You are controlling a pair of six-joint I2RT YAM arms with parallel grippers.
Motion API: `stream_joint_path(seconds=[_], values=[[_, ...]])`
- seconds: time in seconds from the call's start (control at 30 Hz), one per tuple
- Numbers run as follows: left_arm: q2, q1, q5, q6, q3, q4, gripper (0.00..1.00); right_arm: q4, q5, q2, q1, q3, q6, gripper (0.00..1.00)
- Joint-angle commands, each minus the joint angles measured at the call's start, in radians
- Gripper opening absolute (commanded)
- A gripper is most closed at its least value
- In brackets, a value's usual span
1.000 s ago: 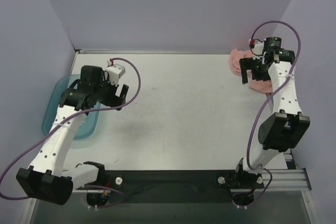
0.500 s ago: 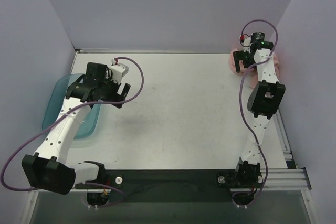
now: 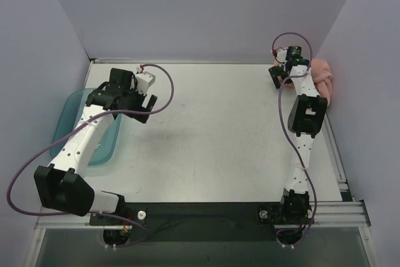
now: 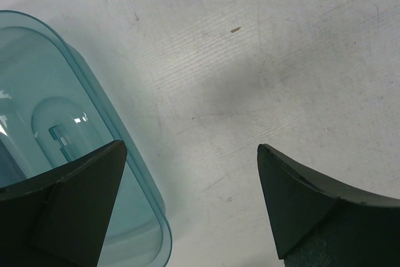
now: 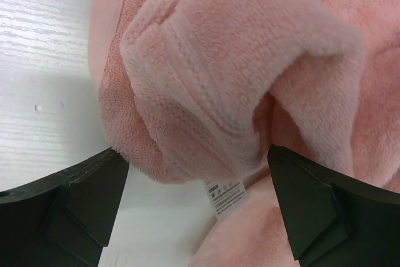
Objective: Roll the towels
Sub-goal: Grab a towel with the right arm, then move the towel to the center of the board
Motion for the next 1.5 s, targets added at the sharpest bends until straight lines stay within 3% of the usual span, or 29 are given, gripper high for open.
stream_joint_path(seconds=[0.0, 0.13, 0.23, 0.3, 0.37, 0.53, 0.73, 0.97, 1.13, 1.3, 1.4, 1.43, 1.47], values=[[0.012, -0.002, -0.018, 0.013, 0.052, 0.037, 0.97, 0.065, 0.048, 0.033, 0.017, 0.035, -0.114, 0.99], [0.015, -0.002, -0.018, 0.023, 0.054, 0.033, 0.97, 0.086, 0.048, 0.053, 0.017, 0.019, -0.175, 0.88], [0.006, -0.002, -0.019, 0.027, 0.052, 0.028, 0.97, 0.088, 0.039, 0.058, 0.021, 0.003, -0.216, 0.67], [0.003, -0.003, -0.018, 0.03, 0.051, 0.026, 0.97, 0.088, 0.026, 0.036, 0.024, -0.023, -0.232, 0.22], [-0.003, -0.003, -0.016, 0.03, 0.049, 0.025, 0.97, 0.088, 0.031, 0.018, 0.032, -0.051, -0.23, 0.0], [-0.025, -0.002, 0.007, 0.007, 0.058, 0.025, 0.97, 0.03, -0.007, -0.173, 0.06, -0.163, -0.208, 0.0], [-0.052, 0.007, 0.116, -0.063, 0.068, 0.013, 0.97, -0.207, -0.219, -0.474, 0.138, -0.272, -0.056, 0.0], [-0.103, 0.076, 0.269, -0.151, 0.088, 0.013, 0.97, -0.294, -0.464, -0.783, 0.311, -0.55, 0.384, 0.0], [-0.166, 0.142, 0.346, -0.148, 0.075, -0.02, 0.97, -0.235, -0.53, -0.752, 0.452, -0.59, 0.633, 0.0], [-0.216, 0.155, 0.357, -0.137, 0.059, -0.055, 0.97, -0.161, -0.667, -0.553, 0.57, -0.484, 0.793, 0.0], [-0.246, 0.158, 0.386, -0.128, 0.033, -0.053, 0.97, -0.145, -0.754, -0.461, 0.626, -0.372, 0.83, 0.26], [-0.247, 0.158, 0.393, -0.123, 0.028, -0.055, 0.97, -0.147, -0.764, -0.449, 0.632, -0.351, 0.822, 0.53], [-0.246, 0.158, 0.419, -0.103, 0.023, -0.055, 0.97, -0.15, -0.767, -0.45, 0.63, -0.334, 0.796, 0.66]])
